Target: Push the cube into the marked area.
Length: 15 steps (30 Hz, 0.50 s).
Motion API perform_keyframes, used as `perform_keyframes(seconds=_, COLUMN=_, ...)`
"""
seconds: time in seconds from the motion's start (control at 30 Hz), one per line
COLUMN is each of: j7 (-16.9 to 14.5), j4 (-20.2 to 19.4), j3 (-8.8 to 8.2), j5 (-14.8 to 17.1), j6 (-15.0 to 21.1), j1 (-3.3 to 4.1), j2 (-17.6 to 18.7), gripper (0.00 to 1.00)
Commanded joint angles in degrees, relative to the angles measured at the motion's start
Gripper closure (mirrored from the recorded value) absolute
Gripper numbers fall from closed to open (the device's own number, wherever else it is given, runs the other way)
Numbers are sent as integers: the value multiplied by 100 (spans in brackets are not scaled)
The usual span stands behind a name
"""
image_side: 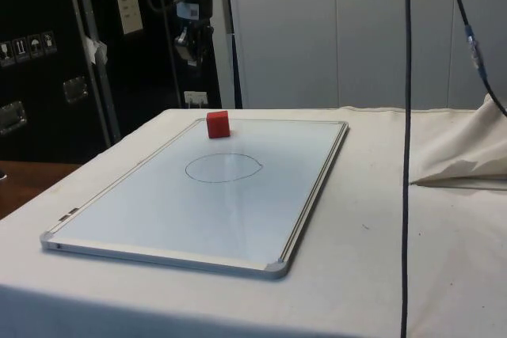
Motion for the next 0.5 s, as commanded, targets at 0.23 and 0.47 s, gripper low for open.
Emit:
perform_keyframes(seconds=0.23, j7=-413, j4=418, j3=-223, j5=441, j6=0, j1=-92, j2=510, gripper=100)
perform_keyframes(seconds=0.47, j7=-791, j4=607, j3=-384, j5=859, j6=23, j1=-212, j2=877, gripper=100)
